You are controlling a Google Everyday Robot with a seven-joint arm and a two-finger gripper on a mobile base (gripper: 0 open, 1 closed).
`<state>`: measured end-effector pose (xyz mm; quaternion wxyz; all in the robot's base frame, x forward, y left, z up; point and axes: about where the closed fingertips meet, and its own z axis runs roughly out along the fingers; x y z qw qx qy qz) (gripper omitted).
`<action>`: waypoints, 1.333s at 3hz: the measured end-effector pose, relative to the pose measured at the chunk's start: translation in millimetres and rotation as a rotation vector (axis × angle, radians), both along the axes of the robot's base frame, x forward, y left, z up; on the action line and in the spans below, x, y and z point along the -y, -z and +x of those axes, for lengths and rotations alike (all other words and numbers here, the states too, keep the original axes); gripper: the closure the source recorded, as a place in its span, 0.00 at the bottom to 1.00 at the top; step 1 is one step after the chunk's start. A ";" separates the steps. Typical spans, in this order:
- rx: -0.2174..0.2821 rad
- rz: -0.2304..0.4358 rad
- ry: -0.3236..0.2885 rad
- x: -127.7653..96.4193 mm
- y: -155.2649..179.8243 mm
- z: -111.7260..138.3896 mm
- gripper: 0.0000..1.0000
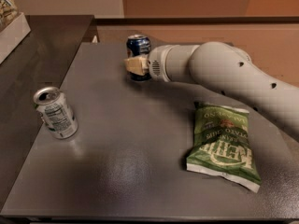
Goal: Place pepsi can upright
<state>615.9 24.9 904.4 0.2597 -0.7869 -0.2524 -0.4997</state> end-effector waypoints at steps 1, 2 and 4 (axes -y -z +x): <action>0.022 -0.019 -0.027 -9.0 4.6 6.5 1.00; 0.080 -0.044 -0.040 -16.7 8.9 10.0 1.00; 0.166 -0.059 -0.047 -24.9 12.6 17.6 1.00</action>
Offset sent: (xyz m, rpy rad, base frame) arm 0.0173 0.0230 -0.0127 -0.0691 -0.1717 0.0416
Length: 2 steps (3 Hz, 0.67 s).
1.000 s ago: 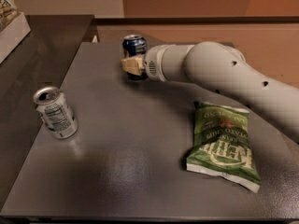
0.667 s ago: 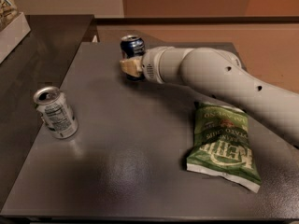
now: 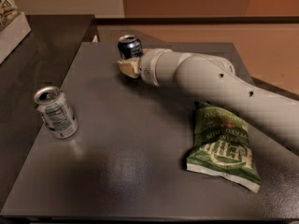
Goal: Place pepsi can upright
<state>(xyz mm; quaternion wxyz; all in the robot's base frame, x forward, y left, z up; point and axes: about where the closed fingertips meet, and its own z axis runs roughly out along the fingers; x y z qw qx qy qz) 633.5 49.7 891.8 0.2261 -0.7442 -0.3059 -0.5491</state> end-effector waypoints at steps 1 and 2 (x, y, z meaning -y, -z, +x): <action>0.025 0.012 0.009 0.9 2.5 3.5 1.00; 0.043 0.032 0.021 3.4 6.0 6.6 1.00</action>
Offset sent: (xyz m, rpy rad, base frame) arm 0.0109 -0.0102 -0.0120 0.0582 -0.0641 -0.0433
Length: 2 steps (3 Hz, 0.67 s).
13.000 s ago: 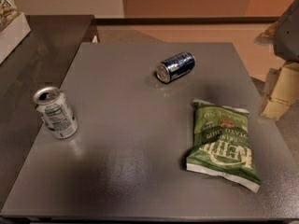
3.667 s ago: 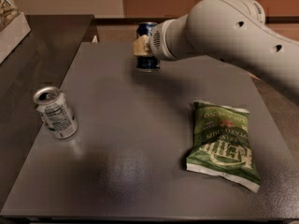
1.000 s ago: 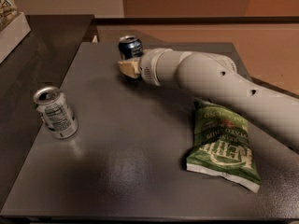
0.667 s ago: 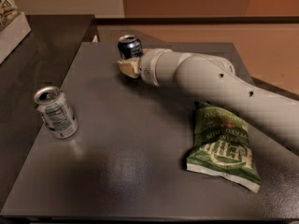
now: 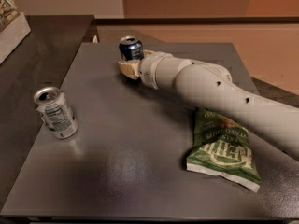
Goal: Place pepsi can upright
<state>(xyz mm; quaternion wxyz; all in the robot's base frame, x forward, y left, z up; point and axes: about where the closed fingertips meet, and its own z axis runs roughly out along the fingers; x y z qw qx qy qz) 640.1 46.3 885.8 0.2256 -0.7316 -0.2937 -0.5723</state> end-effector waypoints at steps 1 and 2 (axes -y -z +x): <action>0.004 0.020 0.010 2.0 4.0 1.6 0.82; -0.002 0.021 0.018 3.5 9.0 2.2 0.59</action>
Offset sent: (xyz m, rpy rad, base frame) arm 0.0041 -0.0083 -0.0174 0.0224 0.0114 -0.0348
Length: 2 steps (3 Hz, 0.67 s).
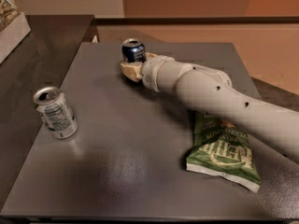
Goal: Place pepsi can upright
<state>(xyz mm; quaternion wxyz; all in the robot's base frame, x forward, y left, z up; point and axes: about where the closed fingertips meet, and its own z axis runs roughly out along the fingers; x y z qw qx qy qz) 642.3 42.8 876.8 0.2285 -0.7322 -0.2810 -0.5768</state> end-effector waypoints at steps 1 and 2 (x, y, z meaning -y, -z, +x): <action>-0.002 0.000 0.010 1.7 5.2 -0.6 0.36; -0.001 0.000 0.008 0.2 4.6 -0.9 0.13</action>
Offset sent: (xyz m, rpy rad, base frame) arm -0.0005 -0.0015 -0.0047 0.0000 0.0017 -0.0094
